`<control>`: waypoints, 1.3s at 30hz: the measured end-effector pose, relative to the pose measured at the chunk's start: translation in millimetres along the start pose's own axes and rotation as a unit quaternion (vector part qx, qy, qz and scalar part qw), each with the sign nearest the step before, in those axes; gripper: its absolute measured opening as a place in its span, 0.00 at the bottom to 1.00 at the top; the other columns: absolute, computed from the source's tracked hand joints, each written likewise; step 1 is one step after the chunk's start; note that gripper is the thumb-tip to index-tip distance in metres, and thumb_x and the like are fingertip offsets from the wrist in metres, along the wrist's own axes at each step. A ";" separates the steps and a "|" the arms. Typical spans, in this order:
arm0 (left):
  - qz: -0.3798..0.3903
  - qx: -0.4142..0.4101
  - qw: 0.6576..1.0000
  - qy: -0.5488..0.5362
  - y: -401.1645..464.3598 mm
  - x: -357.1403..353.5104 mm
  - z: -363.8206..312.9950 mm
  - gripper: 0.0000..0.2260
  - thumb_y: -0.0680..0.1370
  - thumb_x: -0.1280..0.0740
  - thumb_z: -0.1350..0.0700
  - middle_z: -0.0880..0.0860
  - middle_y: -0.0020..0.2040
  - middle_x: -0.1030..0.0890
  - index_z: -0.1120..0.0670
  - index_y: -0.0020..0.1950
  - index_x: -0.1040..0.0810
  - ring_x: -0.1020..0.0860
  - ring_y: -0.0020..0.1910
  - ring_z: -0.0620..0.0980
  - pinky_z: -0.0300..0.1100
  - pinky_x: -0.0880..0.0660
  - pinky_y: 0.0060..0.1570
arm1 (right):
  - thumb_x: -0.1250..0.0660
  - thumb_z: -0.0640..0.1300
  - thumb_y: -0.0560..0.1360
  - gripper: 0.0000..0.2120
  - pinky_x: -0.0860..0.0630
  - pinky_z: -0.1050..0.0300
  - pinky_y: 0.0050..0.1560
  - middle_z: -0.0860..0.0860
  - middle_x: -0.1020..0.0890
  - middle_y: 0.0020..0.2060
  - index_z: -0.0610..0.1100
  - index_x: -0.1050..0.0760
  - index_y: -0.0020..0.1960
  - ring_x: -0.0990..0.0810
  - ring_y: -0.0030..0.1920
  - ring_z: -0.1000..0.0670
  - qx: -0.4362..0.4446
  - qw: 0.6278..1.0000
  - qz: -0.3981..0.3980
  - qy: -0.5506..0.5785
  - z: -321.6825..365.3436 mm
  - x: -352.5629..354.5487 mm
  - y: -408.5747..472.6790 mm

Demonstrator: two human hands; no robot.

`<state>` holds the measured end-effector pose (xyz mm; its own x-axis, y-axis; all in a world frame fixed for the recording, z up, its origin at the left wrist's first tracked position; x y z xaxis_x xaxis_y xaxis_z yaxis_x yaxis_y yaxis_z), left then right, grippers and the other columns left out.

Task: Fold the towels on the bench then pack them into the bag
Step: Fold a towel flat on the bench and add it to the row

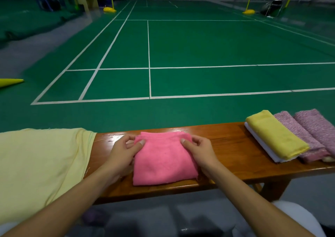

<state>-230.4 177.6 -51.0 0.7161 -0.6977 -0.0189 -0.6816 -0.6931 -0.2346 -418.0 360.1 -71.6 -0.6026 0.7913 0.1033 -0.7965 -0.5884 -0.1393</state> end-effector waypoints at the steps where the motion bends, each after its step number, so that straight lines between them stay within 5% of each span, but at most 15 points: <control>1: -0.011 -0.010 1.000 0.000 3.2 -2.1 -4.2 0.09 0.81 0.28 0.57 0.60 0.46 0.14 0.60 0.58 0.23 0.25 0.43 0.57 0.43 0.31 0.36 | 0.26 0.43 0.78 0.06 0.19 0.52 0.50 0.48 0.12 0.47 0.40 0.15 0.52 0.15 0.47 0.51 0.014 1.000 -0.016 -0.002 4.0 -1.8 4.8; 5: -0.025 -0.018 1.000 -0.001 19.4 -5.6 -16.2 0.07 0.82 0.30 0.58 0.59 0.47 0.14 0.59 0.57 0.23 0.23 0.42 0.56 0.44 0.27 0.36 | 0.25 0.42 0.78 0.05 0.22 0.62 0.45 0.49 0.12 0.46 0.40 0.14 0.51 0.17 0.45 0.55 0.036 0.998 -0.053 -0.023 7.4 -7.7 27.6; 9: -0.081 -0.079 0.987 0.110 45.0 4.7 -21.0 0.10 0.80 0.27 0.56 0.57 0.58 0.16 0.53 0.61 0.23 0.17 0.52 0.52 0.53 0.20 0.55 | 0.25 0.48 0.78 0.18 0.19 0.49 0.59 0.48 0.13 0.53 0.39 0.18 0.63 0.15 0.53 0.48 0.052 0.980 -0.141 -0.132 11.1 -3.6 43.8; 12: -0.108 -0.194 0.902 0.371 47.2 11.1 -25.3 0.17 0.81 0.28 0.53 0.50 0.66 0.19 0.53 0.68 0.23 0.21 0.63 0.50 0.49 0.24 0.65 | 0.29 0.46 0.80 0.16 0.24 0.48 0.66 0.48 0.17 0.59 0.41 0.21 0.66 0.19 0.60 0.48 0.181 0.928 -0.164 -0.283 13.1 2.0 39.0; 16: 0.057 -0.267 0.819 0.505 27.5 -14.8 -0.7 0.25 0.83 0.37 0.42 0.52 0.75 0.26 0.52 0.77 0.29 0.30 0.75 0.50 0.48 0.35 0.76 | 0.38 0.50 0.83 0.19 0.30 0.44 0.74 0.46 0.23 0.70 0.43 0.24 0.70 0.26 0.71 0.47 0.321 0.862 0.024 -0.391 -1.9 -20.4 21.1; 21: 0.119 -0.252 0.696 0.662 32.3 -13.8 41.0 0.37 0.82 0.57 0.29 0.51 0.86 0.53 0.48 0.86 0.50 0.58 0.84 0.52 0.51 0.59 0.82 | 0.55 0.64 0.85 0.33 0.56 0.43 0.83 0.50 0.51 0.85 0.50 0.48 0.85 0.59 0.84 0.48 0.292 0.745 0.163 -0.577 -30.9 -24.5 7.8; 25: 0.125 -0.239 0.699 0.662 34.3 2.1 32.6 0.35 0.83 0.53 0.30 0.48 0.85 0.59 0.45 0.86 0.54 0.61 0.84 0.49 0.46 0.62 0.80 | 0.56 0.68 0.84 0.36 0.56 0.42 0.83 0.53 0.55 0.85 0.50 0.53 0.86 0.64 0.83 0.50 0.255 0.749 0.173 -0.587 -30.3 -7.7 8.3; 31: 0.106 -0.290 0.748 0.587 26.7 24.0 20.2 0.28 0.79 0.43 0.34 0.50 0.77 0.29 0.48 0.73 0.25 0.33 0.77 0.52 0.46 0.38 0.76 | 0.45 0.64 0.83 0.33 0.46 0.46 0.83 0.49 0.37 0.81 0.46 0.34 0.80 0.46 0.83 0.48 0.292 0.773 0.127 -0.549 -21.7 14.6 2.5; 35: 0.131 -0.301 0.815 0.478 12.6 20.4 14.8 0.21 0.76 0.31 0.38 0.41 0.63 0.20 0.45 0.65 0.20 0.24 0.63 0.43 0.46 0.26 0.65 | 0.37 0.57 0.82 0.24 0.34 0.49 0.77 0.51 0.25 0.73 0.47 0.25 0.73 0.31 0.76 0.51 0.348 0.805 0.126 -0.464 -20.2 14.0 -8.4; 39: 0.187 -0.318 0.772 0.517 3.9 15.5 18.7 0.26 0.73 0.29 0.30 0.40 0.66 0.22 0.43 0.65 0.20 0.26 0.65 0.40 0.45 0.28 0.68 | 0.36 0.60 0.81 0.24 0.30 0.51 0.74 0.54 0.24 0.72 0.49 0.24 0.72 0.28 0.73 0.54 0.336 0.806 0.168 -0.457 -22.5 11.4 -16.5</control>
<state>-219.2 167.5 -70.4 0.1716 -0.4143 0.8938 -0.9833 -0.1273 0.1298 -410.6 382.5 -90.2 -0.3310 0.2963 0.8959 -0.2420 -0.9443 0.2229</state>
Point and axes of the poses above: each hand's wrist, its own y-axis towards the middle knuckle, its own x-axis out of the back of the hand, z = x × y, the point moved 1 cm from there along y, towards the middle knuckle
